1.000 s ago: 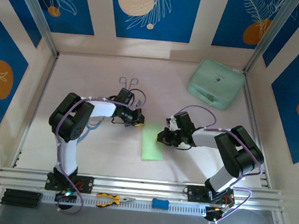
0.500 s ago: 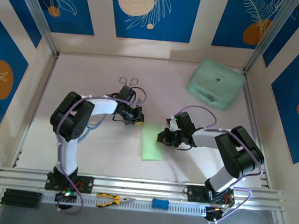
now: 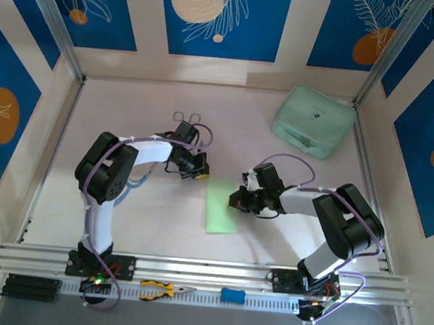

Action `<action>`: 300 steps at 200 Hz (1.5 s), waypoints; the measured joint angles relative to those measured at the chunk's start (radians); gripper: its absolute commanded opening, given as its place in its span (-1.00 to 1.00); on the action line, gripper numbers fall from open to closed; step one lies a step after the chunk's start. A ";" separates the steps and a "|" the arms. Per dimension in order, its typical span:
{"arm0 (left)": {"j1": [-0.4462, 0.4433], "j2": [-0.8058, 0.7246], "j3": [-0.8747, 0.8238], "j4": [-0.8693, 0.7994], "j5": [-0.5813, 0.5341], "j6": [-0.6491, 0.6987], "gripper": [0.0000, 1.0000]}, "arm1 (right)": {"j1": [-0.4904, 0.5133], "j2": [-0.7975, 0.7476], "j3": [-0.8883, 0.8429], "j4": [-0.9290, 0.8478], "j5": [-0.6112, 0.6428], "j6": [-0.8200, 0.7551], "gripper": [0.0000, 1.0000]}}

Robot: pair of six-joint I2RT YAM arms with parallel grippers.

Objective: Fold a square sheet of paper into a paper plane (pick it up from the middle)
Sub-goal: First fold the square sheet of paper in half at the center of the table.

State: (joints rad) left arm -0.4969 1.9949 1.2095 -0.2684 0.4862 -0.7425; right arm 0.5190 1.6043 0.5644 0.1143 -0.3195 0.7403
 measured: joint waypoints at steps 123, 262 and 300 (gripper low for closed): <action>-0.064 -0.224 -0.051 -0.006 -0.130 0.053 -0.84 | 0.000 -0.012 -0.011 -0.005 0.002 0.031 -1.00; -0.246 -0.335 -0.537 0.455 0.157 -0.081 -0.75 | 0.000 -0.032 -0.036 0.010 0.008 0.061 -1.00; -0.272 -0.335 -0.539 0.484 0.176 -0.086 -0.75 | 0.000 -0.032 -0.037 0.012 0.008 0.061 -1.00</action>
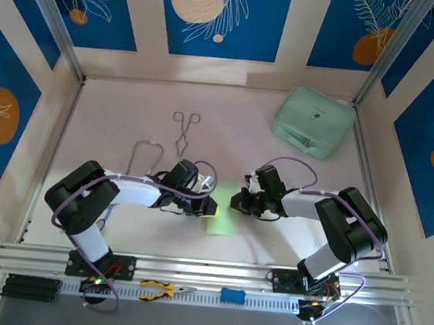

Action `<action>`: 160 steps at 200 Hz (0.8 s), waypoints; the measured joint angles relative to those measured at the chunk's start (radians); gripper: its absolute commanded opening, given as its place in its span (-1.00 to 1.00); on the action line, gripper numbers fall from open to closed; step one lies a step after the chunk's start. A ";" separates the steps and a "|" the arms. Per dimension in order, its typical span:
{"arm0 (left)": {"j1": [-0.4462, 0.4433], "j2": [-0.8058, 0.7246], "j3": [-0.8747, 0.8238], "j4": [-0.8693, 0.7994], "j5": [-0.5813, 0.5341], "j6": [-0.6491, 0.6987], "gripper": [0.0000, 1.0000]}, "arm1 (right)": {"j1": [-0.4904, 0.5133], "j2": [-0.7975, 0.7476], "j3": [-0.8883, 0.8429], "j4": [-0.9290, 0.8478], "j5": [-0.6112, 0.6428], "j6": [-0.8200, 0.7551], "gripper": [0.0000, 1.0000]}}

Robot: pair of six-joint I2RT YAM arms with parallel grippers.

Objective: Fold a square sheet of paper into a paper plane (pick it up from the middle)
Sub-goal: First fold the square sheet of paper in half at the center of the table.

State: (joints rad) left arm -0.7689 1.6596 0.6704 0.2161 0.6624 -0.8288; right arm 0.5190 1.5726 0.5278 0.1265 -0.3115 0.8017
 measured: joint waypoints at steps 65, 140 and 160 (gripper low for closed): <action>-0.027 0.033 -0.045 -0.018 0.003 0.008 -0.75 | 0.000 0.000 -0.001 0.001 0.000 0.001 -1.00; -0.068 -0.016 -0.049 -0.137 -0.055 0.097 -0.75 | 0.000 0.000 -0.001 0.001 0.000 0.003 -1.00; -0.093 -0.030 -0.045 -0.173 -0.081 0.109 -0.76 | 0.000 0.000 -0.001 0.001 0.000 0.003 -1.00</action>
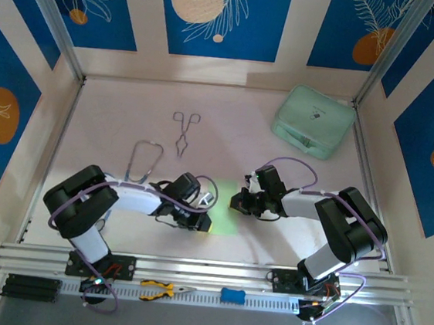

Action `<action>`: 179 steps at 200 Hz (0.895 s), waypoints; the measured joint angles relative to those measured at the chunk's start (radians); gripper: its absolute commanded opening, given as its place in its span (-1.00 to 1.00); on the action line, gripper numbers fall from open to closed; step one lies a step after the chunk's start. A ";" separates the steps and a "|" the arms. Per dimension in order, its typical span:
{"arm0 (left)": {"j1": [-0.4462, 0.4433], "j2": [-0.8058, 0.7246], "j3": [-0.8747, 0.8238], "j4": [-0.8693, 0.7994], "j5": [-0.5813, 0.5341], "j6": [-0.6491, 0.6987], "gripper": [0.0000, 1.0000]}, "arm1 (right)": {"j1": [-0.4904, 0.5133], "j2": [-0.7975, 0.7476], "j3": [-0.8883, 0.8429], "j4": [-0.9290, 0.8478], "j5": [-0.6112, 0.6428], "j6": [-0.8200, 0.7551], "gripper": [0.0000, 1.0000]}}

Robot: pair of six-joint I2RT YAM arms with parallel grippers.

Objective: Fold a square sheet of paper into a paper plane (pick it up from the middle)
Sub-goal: First fold the square sheet of paper in half at the center of the table.

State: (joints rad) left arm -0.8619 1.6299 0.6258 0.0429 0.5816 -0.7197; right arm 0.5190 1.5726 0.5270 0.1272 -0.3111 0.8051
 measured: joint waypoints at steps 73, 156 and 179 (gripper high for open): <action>-0.050 -0.198 0.006 -0.179 -0.182 0.022 -0.74 | 0.007 -0.001 0.035 -0.059 0.000 -0.034 -0.88; 0.183 -0.067 0.159 -0.073 -0.132 -0.023 -0.71 | 0.004 -0.477 0.016 -0.346 0.132 0.043 -0.09; 0.214 0.048 0.258 -0.069 -0.099 -0.021 -0.71 | 0.003 -0.634 -0.097 -0.381 0.131 0.124 -0.16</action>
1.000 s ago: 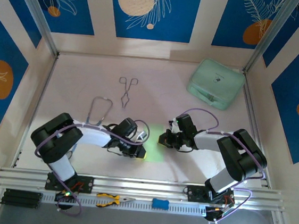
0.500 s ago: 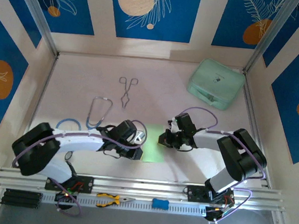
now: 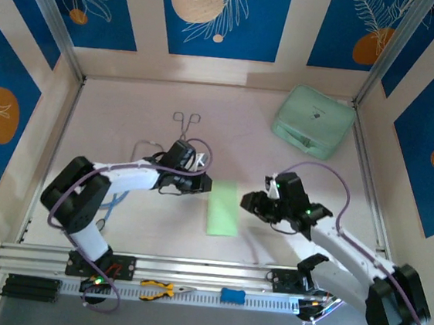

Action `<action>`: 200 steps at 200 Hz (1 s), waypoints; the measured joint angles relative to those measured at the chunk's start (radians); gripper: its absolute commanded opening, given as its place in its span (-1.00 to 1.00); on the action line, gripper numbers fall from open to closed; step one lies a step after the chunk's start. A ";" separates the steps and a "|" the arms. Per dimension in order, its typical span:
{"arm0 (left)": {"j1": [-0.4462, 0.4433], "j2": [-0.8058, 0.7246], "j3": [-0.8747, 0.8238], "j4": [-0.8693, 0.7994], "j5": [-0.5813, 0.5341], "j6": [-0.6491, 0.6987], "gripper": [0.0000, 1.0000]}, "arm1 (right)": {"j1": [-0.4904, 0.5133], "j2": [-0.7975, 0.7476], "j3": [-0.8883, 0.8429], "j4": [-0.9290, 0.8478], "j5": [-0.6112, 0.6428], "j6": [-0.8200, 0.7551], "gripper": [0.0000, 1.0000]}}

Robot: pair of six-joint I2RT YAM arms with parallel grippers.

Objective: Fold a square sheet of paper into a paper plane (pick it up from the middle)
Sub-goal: First fold the square sheet of paper in half at the center of the table, then fold the triangle a second time at the center of the table.

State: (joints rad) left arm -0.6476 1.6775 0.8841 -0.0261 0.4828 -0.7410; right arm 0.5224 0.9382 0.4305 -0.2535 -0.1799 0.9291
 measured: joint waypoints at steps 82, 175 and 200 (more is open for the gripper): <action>0.029 0.203 0.136 0.012 0.034 0.014 -0.72 | 0.052 -0.155 -0.126 -0.035 -0.051 0.138 -0.19; 0.053 0.237 0.053 0.180 0.087 -0.011 -0.72 | 0.107 0.090 -0.116 0.054 -0.117 0.155 0.03; 0.055 0.232 0.031 0.222 0.092 -0.013 -0.72 | 0.112 0.129 -0.115 0.092 -0.132 0.163 0.03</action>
State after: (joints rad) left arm -0.5926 1.9095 0.9150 0.1955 0.5751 -0.7536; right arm 0.6342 1.0668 0.3153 -0.1619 -0.3119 1.0924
